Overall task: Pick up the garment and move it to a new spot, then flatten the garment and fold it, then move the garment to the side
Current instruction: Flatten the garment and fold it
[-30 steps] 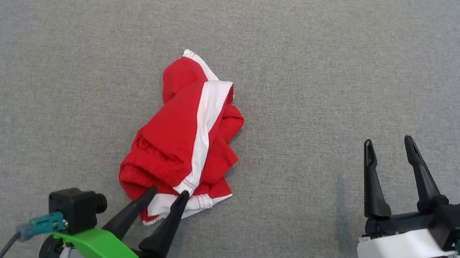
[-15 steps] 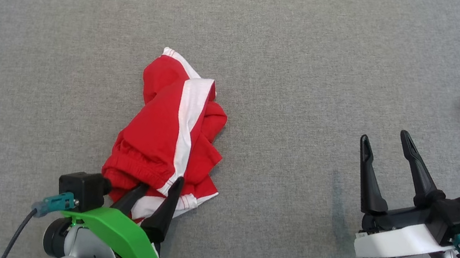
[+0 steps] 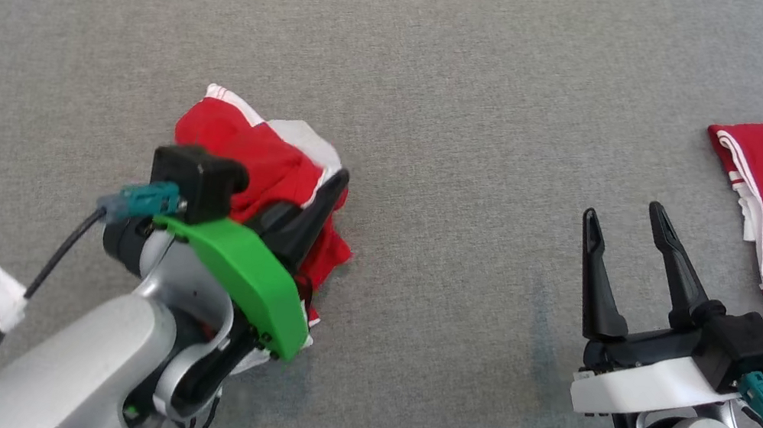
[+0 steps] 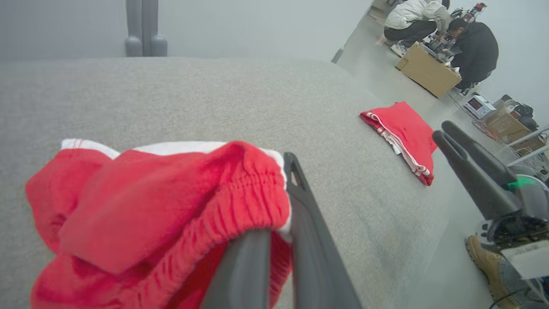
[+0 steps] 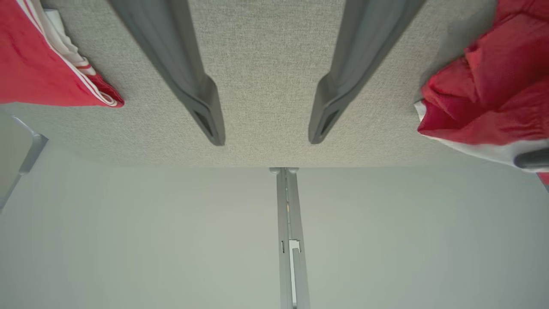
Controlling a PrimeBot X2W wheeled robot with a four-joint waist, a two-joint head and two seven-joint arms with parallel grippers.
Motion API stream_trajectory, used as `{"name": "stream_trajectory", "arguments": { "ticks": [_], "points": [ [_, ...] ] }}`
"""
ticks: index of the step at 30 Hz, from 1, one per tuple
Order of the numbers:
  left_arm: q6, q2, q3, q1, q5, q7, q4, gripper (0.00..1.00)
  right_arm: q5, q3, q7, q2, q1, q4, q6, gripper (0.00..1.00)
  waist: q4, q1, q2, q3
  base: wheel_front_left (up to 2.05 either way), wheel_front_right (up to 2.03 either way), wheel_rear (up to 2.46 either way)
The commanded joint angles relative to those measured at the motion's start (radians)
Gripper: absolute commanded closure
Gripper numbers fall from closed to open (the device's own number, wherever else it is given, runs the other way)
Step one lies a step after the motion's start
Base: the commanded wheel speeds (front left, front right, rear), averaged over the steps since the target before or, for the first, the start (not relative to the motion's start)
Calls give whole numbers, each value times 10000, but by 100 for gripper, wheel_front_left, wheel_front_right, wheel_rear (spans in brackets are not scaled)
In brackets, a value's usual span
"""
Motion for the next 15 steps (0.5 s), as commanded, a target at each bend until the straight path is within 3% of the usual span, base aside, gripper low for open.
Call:
{"name": "stream_trajectory", "arguments": {
  "ticks": [1,8,15],
  "points": [
    [-56,11,17,-273,60,82,-71,100,93,27,-30,21,-57,20,-13,0,-363,0,-1,-115,0,0,0],
    [-359,-353,-65,-2763,336,1412,-67,100,211,167,-30,243,-200,161,-13,0,-1460,0,-1,-451,0,0,0],
    [-661,-1454,-15,-4252,-129,1783,96,100,254,99,-30,333,27,192,-13,0,-2103,0,-1,-510,0,0,0]
  ]
}}
